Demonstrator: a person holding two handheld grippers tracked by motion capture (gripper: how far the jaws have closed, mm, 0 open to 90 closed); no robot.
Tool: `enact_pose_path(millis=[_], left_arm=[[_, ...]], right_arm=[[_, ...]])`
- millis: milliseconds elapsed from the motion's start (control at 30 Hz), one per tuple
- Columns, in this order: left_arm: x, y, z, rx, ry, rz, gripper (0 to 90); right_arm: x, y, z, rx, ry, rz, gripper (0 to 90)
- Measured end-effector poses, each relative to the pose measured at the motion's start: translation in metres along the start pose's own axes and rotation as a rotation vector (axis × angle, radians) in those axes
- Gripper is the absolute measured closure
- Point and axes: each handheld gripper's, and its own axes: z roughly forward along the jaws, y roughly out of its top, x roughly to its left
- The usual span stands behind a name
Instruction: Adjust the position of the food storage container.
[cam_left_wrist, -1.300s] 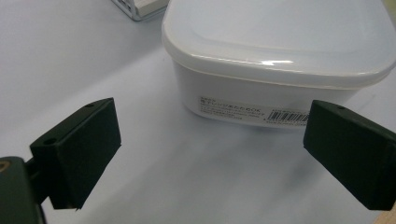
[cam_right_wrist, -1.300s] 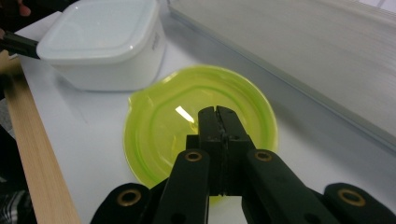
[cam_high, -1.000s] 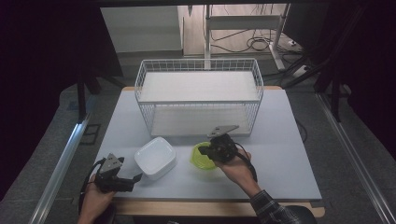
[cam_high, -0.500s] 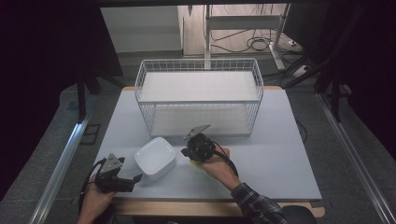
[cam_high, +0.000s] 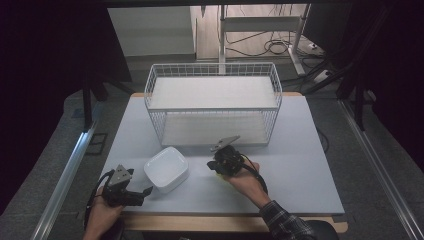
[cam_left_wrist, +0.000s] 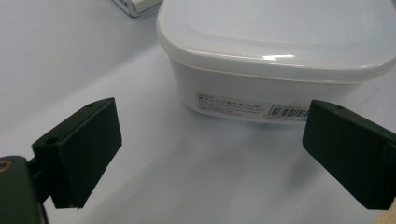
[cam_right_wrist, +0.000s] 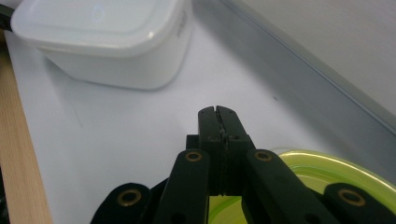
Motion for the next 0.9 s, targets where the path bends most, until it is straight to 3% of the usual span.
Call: enact_pose_path(millis=[333, 900], left_arm=[[-0.001, 0.0, 0.001, 0.005, 0.006, -0.001, 4.6], [-0.004, 0.001, 0.002, 0.021, 0.036, 0.017, 5.1]], right_arm=[[-0.022, -0.035, -0.034, -0.021, -0.051, 0.077, 89.9], [-0.059, -0.09, -0.092, -0.051, -0.189, 0.213, 89.8]])
